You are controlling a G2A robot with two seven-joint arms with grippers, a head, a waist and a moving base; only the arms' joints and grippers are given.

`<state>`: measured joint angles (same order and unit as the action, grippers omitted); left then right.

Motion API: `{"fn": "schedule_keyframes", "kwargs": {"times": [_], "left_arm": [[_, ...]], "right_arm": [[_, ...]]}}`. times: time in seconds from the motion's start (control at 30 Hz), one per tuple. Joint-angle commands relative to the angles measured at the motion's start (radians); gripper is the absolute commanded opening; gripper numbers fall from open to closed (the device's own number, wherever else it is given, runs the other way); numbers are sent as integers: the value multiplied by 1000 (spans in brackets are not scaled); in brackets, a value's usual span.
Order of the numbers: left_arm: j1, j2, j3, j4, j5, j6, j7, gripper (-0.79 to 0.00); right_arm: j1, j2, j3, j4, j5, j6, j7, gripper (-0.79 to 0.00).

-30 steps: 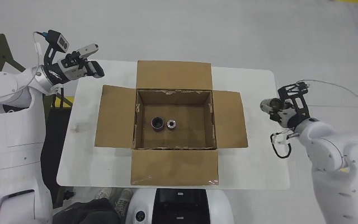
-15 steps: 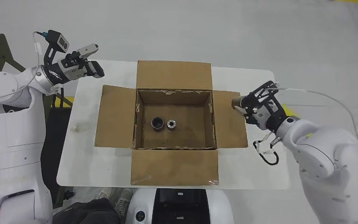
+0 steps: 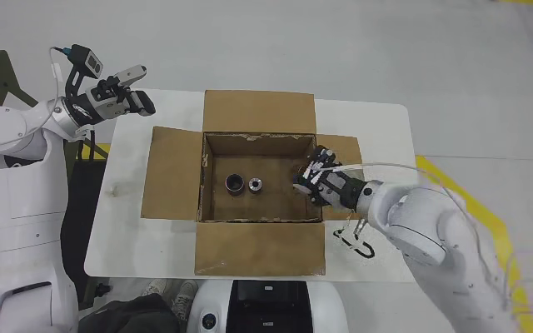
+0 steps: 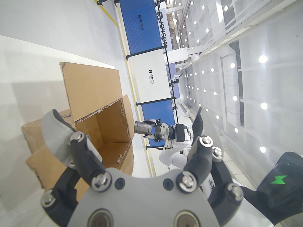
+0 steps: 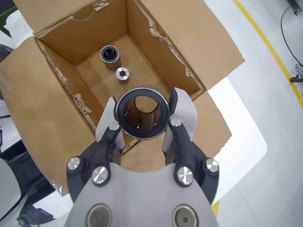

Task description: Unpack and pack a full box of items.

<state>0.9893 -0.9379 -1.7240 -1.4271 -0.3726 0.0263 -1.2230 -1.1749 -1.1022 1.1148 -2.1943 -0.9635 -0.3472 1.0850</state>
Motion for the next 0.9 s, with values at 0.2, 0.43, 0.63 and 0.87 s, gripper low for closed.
{"fn": "schedule_keyframes", "kwargs": {"times": [0.2,0.43,0.63,0.87], "left_arm": [[0,0,0,0,0,0,0,0],[0,0,0,0,0,0,0,0],[0,0,0,0,0,0,0,0],[0,0,0,0,0,0,0,0]], "right_arm": [[70,-14,-88,99,24,36,20,-785],[123,-28,-133,187,53,90,17,-785],[177,-47,-207,280,29,121,-5,-785],[239,-72,-268,392,33,159,-41,-785]]}}
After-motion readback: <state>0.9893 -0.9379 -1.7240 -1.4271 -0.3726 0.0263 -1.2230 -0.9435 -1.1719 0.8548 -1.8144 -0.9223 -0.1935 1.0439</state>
